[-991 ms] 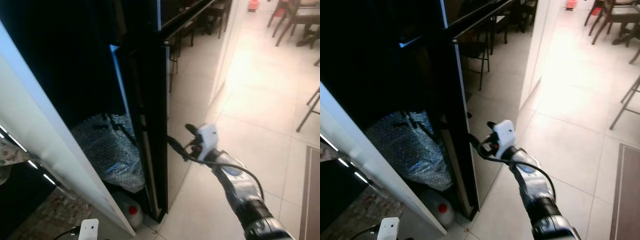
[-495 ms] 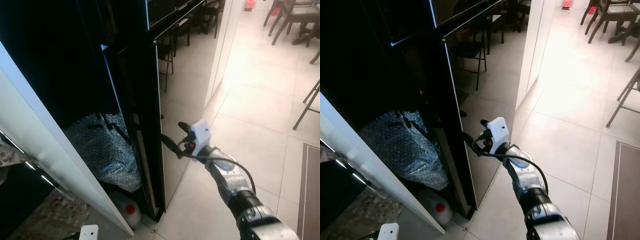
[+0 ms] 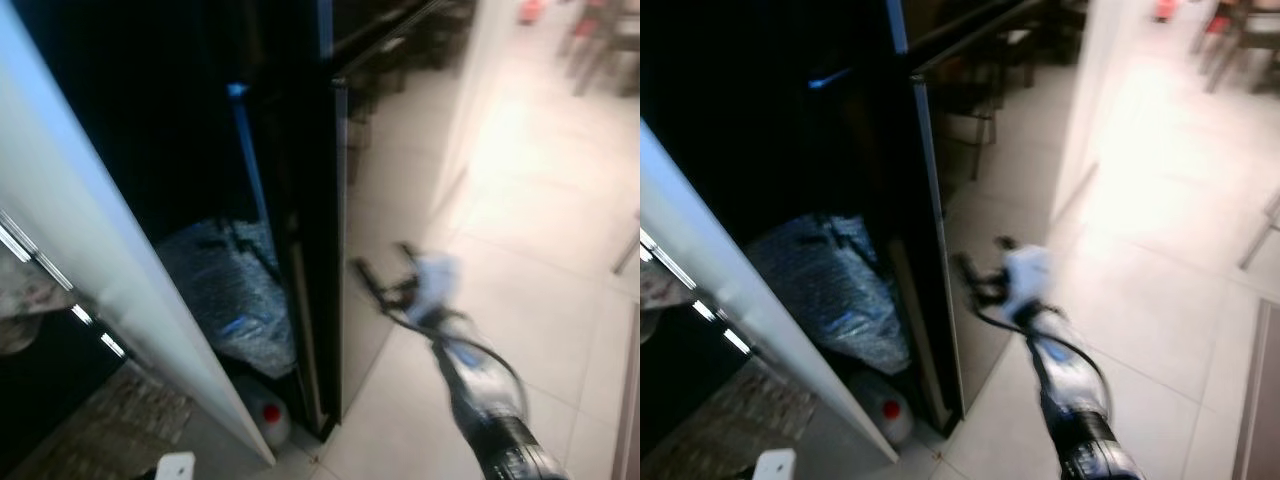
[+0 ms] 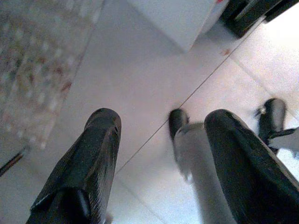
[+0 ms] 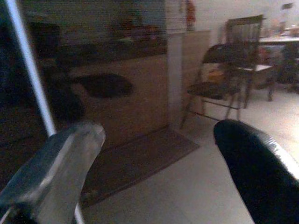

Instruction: Restocking fridge

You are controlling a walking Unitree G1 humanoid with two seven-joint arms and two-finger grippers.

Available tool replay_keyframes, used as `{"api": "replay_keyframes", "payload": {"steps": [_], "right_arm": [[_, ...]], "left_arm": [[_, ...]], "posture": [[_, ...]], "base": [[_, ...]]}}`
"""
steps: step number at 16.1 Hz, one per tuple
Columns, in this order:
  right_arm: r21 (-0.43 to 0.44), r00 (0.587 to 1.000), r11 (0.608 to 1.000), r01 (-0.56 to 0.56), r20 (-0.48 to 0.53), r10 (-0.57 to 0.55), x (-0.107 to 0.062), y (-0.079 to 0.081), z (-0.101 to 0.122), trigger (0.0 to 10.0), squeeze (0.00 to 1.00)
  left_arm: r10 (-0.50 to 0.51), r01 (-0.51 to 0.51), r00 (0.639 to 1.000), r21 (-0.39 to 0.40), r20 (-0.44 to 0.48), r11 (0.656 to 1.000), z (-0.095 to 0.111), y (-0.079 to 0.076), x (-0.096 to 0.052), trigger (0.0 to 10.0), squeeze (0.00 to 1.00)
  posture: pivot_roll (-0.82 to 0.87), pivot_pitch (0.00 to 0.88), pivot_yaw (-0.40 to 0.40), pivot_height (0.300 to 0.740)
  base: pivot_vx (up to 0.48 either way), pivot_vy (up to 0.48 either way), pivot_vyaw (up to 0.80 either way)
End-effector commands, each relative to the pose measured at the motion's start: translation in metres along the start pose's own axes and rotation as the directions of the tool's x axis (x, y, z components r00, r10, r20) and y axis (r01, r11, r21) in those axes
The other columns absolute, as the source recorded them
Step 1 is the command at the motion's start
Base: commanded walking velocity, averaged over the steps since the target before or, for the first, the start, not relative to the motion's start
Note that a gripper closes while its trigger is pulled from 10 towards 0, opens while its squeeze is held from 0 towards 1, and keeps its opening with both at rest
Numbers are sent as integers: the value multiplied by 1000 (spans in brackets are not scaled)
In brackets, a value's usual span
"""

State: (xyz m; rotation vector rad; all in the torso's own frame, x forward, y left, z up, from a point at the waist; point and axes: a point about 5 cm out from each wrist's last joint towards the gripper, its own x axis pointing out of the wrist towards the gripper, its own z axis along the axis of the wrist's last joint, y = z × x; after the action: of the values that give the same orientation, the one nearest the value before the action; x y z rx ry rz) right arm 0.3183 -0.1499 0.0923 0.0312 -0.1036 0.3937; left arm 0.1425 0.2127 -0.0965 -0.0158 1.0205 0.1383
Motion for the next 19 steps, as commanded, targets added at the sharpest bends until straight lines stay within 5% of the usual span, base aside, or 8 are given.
{"api": "replay_keyframes", "payload": {"steps": [1, 6, 8, 9, 10, 12, 14, 19], "right_arm": [[-4, 994, 995, 96, 53, -96, -9, -11, 8, 10000, 0], [-11, 838, 849, 528, -155, -523, -101, -67, -45, 10000, 0], [-29, 731, 821, 570, -440, -522, -138, -63, -95, 10000, 0], [-97, 625, 821, 563, -600, -499, -163, -52, -120, 10000, 0], [-134, 514, 855, 501, -749, -418, -188, -31, -143, 10000, 0], [-118, 402, 894, 432, -862, -308, -212, -8, -160, 10000, 0], [-9, 424, 848, 529, -863, -274, -208, 1, -163, 10000, 0], [3, 406, 869, 495, -885, -228, -210, 12, -168, 10000, 0]], "left_arm": [[12, -12, 1000, -13, -9, 1000, -5, 5, -1, 10000, 0], [-7, 7, 1000, 6, -14, 1000, -4, -5, 0, 10000, 0], [-13, 13, 1000, 18, -13, 1000, -3, -8, 0, 10000, 0], [-15, 15, 1000, 19, -11, 1000, -3, -8, 0, 10000, 0], [-11, 11, 1000, 17, -11, 1000, -4, -5, 0, 10000, 0], [2, -2, 1000, 12, -10, 1000, -5, 2, -1, 10000, 0], [13, -13, 1000, 6, -9, 1000, -5, 7, -2, 10000, 0], [15, -15, 1000, 5, -11, 1000, -5, 11, -2, 10000, 0]], "posture": [[-140, 0, 70, 740], [-165, 0, 77, 740], [-165, 0, 76, 740], [-165, 0, 76, 740], [-144, 0, 78, 740], [-127, 0, 75, 740], [-128, 0, 76, 740], [-122, 0, 73, 740]], "base": [[0, 0, 0], [0, 0, 0], [0, 0, 0], [0, 0, 0], [0, 0, 0], [0, 0, 0], [0, 0, 0], [0, 0, 0]]}}
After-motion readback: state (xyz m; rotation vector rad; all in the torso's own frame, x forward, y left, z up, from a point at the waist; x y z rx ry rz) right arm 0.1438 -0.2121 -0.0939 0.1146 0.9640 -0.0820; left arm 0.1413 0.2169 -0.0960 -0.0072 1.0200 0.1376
